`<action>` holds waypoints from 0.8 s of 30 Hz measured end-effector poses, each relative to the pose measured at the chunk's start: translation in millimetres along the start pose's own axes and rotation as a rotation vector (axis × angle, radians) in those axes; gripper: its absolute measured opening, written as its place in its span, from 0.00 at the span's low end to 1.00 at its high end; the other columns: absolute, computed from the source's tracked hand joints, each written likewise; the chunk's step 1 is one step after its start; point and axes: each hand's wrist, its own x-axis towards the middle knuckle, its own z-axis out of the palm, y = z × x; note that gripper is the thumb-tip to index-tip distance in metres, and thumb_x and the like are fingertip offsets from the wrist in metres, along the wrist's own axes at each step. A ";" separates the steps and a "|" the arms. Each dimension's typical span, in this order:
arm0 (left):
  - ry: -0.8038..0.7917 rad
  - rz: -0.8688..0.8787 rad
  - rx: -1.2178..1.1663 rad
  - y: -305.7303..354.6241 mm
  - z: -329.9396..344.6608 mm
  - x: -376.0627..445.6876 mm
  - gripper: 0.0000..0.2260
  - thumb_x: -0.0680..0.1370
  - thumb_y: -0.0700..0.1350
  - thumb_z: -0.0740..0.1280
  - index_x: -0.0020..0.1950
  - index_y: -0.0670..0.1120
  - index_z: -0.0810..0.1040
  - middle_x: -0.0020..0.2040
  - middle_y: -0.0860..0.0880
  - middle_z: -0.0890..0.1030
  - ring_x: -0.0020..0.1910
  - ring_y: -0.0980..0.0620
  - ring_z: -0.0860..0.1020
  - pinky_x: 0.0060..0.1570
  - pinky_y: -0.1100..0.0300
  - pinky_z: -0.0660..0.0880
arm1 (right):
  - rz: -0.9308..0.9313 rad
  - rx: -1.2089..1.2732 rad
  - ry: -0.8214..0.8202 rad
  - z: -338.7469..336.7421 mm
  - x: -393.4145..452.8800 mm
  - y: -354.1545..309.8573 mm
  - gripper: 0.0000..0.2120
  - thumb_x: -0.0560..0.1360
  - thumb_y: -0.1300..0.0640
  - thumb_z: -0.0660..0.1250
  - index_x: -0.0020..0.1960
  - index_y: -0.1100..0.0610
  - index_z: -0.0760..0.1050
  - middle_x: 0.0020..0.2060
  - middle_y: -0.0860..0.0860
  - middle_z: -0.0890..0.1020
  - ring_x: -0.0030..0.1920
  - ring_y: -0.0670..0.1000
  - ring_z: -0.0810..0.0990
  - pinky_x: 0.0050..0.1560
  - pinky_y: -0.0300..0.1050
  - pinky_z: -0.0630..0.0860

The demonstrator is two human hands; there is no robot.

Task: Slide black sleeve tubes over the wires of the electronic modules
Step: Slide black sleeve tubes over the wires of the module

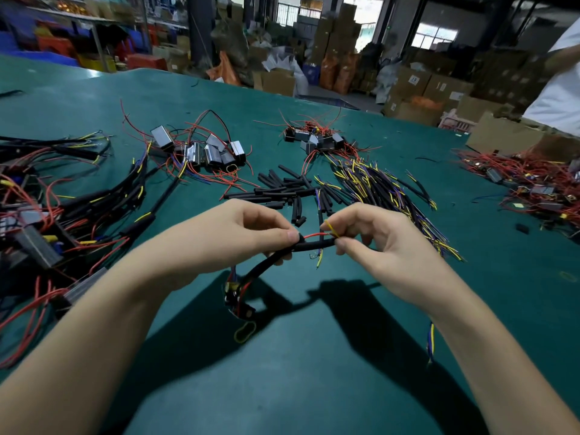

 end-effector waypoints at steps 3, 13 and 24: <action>-0.014 -0.088 0.021 0.4 -0.9 0.5 0.08 0.77 0.47 0.66 0.42 0.48 0.82 0.38 0.52 0.85 0.36 0.61 0.79 0.34 0.68 0.67 | -0.032 -0.040 -0.007 -2.3 -0.7 -3.0 0.13 0.72 0.71 0.68 0.44 0.53 0.77 0.36 0.45 0.80 0.37 0.40 0.77 0.41 0.26 0.67; 0.022 -0.131 -0.031 -2.1 4.1 2.0 0.04 0.71 0.45 0.73 0.40 0.46 0.85 0.33 0.51 0.82 0.32 0.59 0.76 0.33 0.69 0.69 | -0.184 -0.287 -0.063 -1.9 -1.9 -12.0 0.10 0.71 0.70 0.69 0.42 0.56 0.77 0.36 0.45 0.80 0.40 0.45 0.76 0.45 0.30 0.70; 0.297 0.202 0.173 -2.9 29.3 8.5 0.03 0.70 0.43 0.74 0.37 0.50 0.83 0.30 0.54 0.81 0.32 0.55 0.80 0.35 0.66 0.74 | -0.050 -0.159 0.016 2.2 -0.2 -12.6 0.10 0.69 0.70 0.70 0.40 0.56 0.75 0.34 0.48 0.80 0.36 0.42 0.76 0.40 0.27 0.67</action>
